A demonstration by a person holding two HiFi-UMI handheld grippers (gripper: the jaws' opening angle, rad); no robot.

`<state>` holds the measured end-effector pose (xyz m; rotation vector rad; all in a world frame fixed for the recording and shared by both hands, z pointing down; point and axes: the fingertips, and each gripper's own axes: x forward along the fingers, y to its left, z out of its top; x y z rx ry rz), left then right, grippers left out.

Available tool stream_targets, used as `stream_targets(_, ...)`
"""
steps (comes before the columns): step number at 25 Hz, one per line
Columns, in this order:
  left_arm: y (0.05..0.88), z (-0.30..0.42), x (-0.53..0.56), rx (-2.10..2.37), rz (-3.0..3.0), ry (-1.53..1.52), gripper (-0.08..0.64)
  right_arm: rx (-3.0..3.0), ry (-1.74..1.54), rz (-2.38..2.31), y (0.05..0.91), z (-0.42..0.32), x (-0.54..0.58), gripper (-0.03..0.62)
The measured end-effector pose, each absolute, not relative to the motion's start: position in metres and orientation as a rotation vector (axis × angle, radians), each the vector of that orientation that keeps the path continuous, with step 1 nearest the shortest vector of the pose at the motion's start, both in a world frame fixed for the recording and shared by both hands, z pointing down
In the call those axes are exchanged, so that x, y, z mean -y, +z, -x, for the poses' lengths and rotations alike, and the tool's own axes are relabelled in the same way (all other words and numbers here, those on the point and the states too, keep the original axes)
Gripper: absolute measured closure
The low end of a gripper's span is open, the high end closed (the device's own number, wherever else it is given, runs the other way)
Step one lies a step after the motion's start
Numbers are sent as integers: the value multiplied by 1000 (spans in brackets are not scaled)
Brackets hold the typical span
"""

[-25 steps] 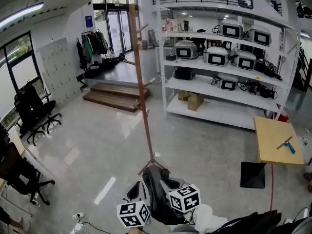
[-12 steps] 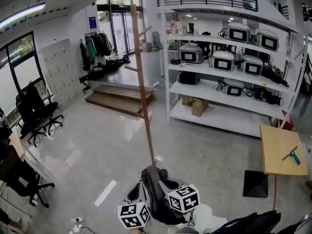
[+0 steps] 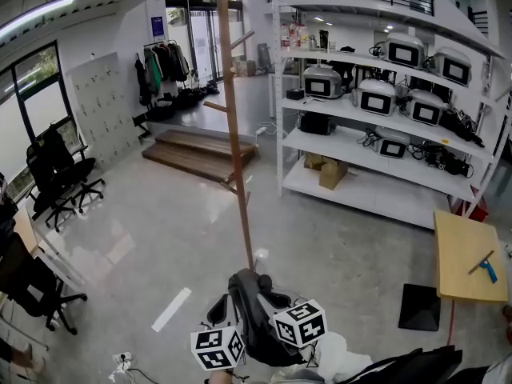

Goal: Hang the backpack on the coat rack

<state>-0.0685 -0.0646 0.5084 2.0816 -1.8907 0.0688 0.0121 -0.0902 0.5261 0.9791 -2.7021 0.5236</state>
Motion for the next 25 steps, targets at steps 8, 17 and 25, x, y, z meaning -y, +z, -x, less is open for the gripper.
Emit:
stream_targets(8, 507, 66, 87, 1882, -2096, 66, 557, 2695, 514, -975, 528, -12, 110, 569)
stream_targets(17, 511, 70, 107, 1889, -2091, 69, 557, 2695, 501, -971, 530, -8, 130, 569)
stream_targets(25, 513, 73, 126, 1883, -2098, 67, 557, 2689, 495, -970, 533, -4, 146, 569)
